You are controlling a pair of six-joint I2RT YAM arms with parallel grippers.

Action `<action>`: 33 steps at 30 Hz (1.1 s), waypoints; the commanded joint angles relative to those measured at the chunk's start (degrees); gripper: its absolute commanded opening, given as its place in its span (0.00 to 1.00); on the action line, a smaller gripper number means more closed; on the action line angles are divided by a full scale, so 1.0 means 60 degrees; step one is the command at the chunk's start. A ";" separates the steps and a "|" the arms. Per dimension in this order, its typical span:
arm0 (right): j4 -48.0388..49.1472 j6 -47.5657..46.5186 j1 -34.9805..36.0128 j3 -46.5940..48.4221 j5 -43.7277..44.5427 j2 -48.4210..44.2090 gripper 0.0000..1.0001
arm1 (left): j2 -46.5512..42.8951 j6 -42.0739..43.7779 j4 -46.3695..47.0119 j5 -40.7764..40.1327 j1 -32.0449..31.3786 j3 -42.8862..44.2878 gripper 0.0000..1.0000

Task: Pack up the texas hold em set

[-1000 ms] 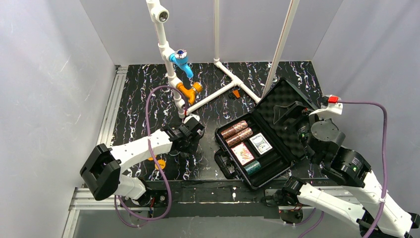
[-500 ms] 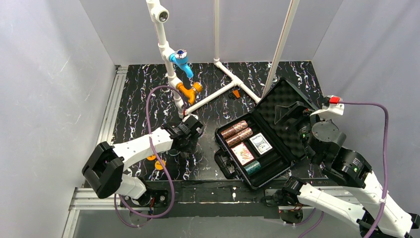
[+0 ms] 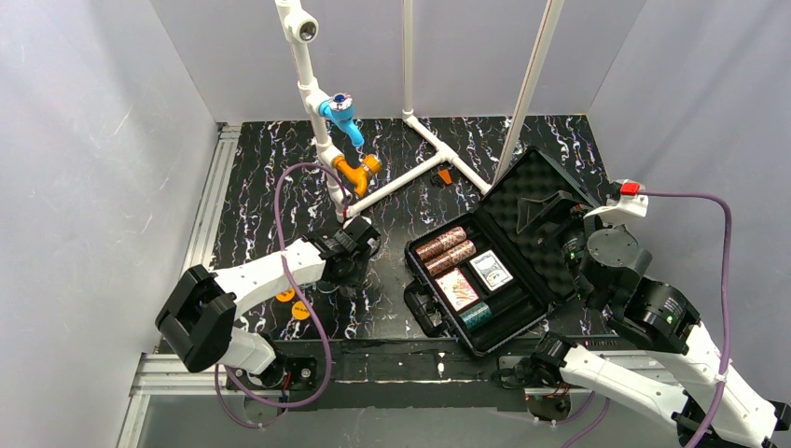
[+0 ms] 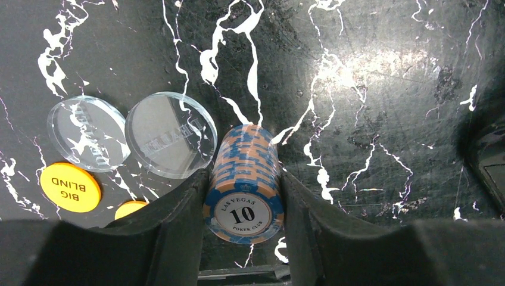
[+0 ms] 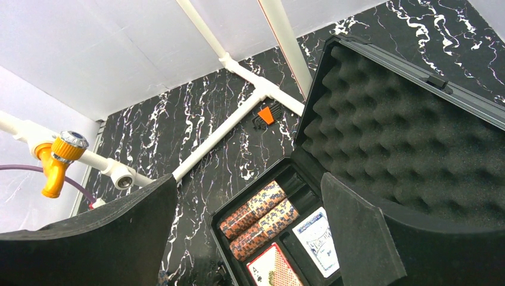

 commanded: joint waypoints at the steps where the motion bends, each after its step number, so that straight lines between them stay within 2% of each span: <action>1: 0.0155 -0.0078 0.0030 -0.0058 0.0229 -0.0104 0.98 | 0.0150 -0.0012 -0.0181 0.0262 0.0053 -0.0047 0.32; 8: 0.0238 -0.0093 0.0030 -0.0153 0.0242 -0.0060 0.98 | -0.0170 -0.0072 -0.0235 0.0483 0.0058 -0.0089 0.00; 16: 0.0412 0.0011 0.0033 -0.0326 0.0106 -0.0002 0.98 | -0.0735 -0.0114 -0.0354 0.0799 0.0057 -0.0115 0.00; 33: 0.0596 0.0783 0.0030 -0.0826 -0.0493 0.0064 0.98 | -0.2939 0.0219 -0.0033 0.1821 0.0030 -0.0223 0.00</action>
